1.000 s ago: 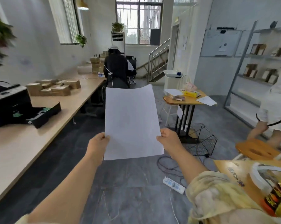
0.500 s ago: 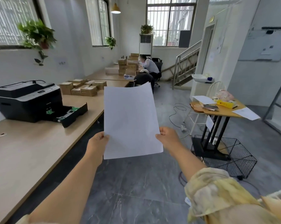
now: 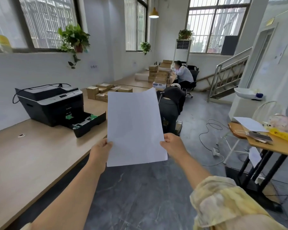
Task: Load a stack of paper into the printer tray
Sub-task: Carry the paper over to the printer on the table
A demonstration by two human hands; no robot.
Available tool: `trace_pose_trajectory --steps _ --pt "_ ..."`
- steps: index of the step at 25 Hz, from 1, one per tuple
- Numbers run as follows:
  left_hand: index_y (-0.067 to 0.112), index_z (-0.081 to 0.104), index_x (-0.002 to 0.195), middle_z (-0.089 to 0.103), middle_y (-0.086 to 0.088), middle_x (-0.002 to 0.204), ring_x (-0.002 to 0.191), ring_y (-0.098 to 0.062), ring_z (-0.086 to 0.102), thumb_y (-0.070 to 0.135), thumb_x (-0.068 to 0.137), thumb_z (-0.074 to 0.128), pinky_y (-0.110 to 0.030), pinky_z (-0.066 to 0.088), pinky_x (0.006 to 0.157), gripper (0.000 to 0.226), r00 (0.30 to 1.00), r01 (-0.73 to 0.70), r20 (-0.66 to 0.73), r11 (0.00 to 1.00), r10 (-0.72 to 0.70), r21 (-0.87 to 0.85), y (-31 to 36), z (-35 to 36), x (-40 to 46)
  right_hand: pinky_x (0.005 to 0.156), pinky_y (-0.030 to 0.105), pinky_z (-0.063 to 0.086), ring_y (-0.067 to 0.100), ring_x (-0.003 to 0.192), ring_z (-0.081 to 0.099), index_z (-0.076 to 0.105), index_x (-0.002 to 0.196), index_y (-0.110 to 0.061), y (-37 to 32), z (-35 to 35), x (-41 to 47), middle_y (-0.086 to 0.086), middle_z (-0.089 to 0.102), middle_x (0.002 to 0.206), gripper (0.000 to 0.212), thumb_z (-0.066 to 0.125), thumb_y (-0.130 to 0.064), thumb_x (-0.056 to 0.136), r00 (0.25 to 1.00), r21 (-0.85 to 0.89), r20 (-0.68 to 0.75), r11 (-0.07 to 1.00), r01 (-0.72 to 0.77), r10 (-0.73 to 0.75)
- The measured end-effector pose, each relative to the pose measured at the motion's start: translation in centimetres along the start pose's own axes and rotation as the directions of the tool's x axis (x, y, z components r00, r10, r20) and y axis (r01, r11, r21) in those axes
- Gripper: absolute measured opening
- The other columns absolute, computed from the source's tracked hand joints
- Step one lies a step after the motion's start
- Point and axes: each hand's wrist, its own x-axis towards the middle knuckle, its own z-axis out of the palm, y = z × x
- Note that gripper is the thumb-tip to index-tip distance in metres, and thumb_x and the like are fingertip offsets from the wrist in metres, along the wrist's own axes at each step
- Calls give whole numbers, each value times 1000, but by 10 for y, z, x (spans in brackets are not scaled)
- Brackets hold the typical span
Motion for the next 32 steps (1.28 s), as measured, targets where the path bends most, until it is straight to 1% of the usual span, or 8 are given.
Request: trace_pose_trajectory --steps 7,11,17,20,24,25,29,32 --pt "6 61 114 69 -13 105 92 -31 66 16 96 48 -39 53 80 24 996 -11 -90 1000 13 16 3 22 51 83 37 56 22 91 67 60 98 -12 14 7 80 5 69 97 16 54 -4 85 995 27 95 999 39 -42" --pt "8 64 109 70 -12 100 85 -27 66 15 96 48 -33 52 71 21 992 -23 -123 1000 25 19 5 29 83 85 41 56 20 90 67 61 100 -11 19 20 122 0 69 93 18 53 -5 84 993 31 111 999 41 -44" --pt "8 63 114 69 -12 109 97 -31 66 16 96 49 -43 53 88 24 987 -32 -156 999 32 0 11 33 154 87 43 55 20 92 67 62 99 -14 21 49 204 4 70 98 18 53 -7 84 985 38 160 998 57 -62" --pt "8 62 115 69 -13 108 95 -30 65 17 97 48 -42 54 83 25 982 -10 -191 1000 6 -22 20 31 191 89 45 54 22 93 66 60 93 -20 15 68 250 5 70 100 17 53 -7 84 977 50 200 997 65 -74" --pt "9 63 111 67 -11 104 86 -24 63 16 97 46 -31 49 65 23 978 -30 -206 1000 29 1 32 28 241 89 46 54 22 93 66 61 92 -22 8 90 301 4 70 99 17 53 -9 83 974 66 210 995 76 -88" --pt "10 64 110 67 -11 105 87 -25 63 17 97 47 -32 50 66 22 977 -30 -213 1000 31 8 34 27 252 89 46 54 21 93 66 61 94 -21 7 93 311 3 70 99 17 53 -10 83 973 70 213 994 82 -95" --pt "18 66 103 67 -13 114 104 -35 62 23 95 50 -51 51 93 19 968 1 -251 1000 4 20 39 34 290 87 44 55 21 92 67 61 94 -20 6 99 352 3 70 99 17 53 -9 84 969 75 232 994 74 -89" --pt "17 65 103 67 -10 110 104 -33 61 20 96 48 -51 49 96 18 959 2 -282 1000 4 22 42 45 311 87 43 55 20 92 67 61 97 -18 7 101 385 3 70 99 17 54 -9 84 962 65 255 995 79 -93"
